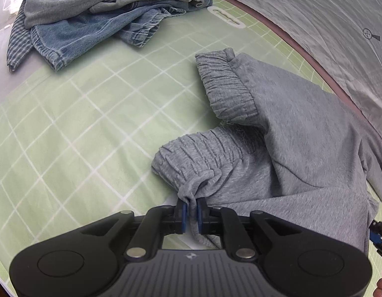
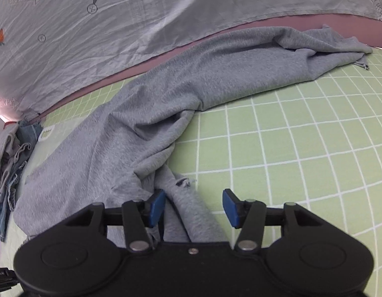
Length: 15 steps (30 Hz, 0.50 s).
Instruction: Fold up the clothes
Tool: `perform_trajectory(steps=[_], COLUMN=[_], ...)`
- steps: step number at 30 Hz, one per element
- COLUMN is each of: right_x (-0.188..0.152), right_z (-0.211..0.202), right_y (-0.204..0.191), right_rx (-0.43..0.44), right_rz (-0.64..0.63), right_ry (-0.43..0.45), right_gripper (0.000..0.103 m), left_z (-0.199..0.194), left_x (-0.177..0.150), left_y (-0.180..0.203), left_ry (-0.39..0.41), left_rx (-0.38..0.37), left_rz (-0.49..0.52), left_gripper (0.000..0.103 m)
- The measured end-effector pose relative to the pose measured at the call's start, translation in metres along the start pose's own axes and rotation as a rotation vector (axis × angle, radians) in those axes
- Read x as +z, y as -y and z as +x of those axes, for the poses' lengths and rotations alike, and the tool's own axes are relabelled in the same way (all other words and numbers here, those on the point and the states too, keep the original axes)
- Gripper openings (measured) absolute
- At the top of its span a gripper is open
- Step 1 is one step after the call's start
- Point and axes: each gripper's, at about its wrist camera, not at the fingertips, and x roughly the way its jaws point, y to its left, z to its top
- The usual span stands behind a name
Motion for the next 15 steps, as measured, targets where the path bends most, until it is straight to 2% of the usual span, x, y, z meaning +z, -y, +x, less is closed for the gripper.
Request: perform_trajectory(steps=[1,3,6,10,12,15], right_x=[0.0,-0.002,-0.005,-0.015,-0.023,-0.042], right_z=[0.002,-0.005,-0.04,-0.121,-0.158,-0.171], right_y=[-0.001,0.001,0.013,0.028,0.039,0.06], right_rx=[0.003,-0.019,-0.114,-0.364,-0.472,-0.498], right_rz=[-0.014,-0.005,0.026,-0.009,-0.007,0.024], right_ry=[-0.021,-0.001,0.116,0.359,0.452,0.412], right_gripper=[0.0,0.001,0.001,0.001,0.001,0.002], left_z=[0.0,0.001,0.001,0.002,0.003,0.003], left_x=[0.001,0.002,0.002,0.005,0.005,0.006], left_y=[-0.001,-0.003,-0.008,-0.017,-0.019,-0.016], left_ry=[-0.001,-0.003,-0.005,-0.014,-0.013,-0.012], left_rx=[-0.004,-0.013,-0.031,-0.063,-0.066,-0.055], left_rz=[-0.005,-0.012,-0.032,-0.089,-0.094,-0.076], left_gripper=[0.012,0.012,0.012,0.012,0.012,0.012])
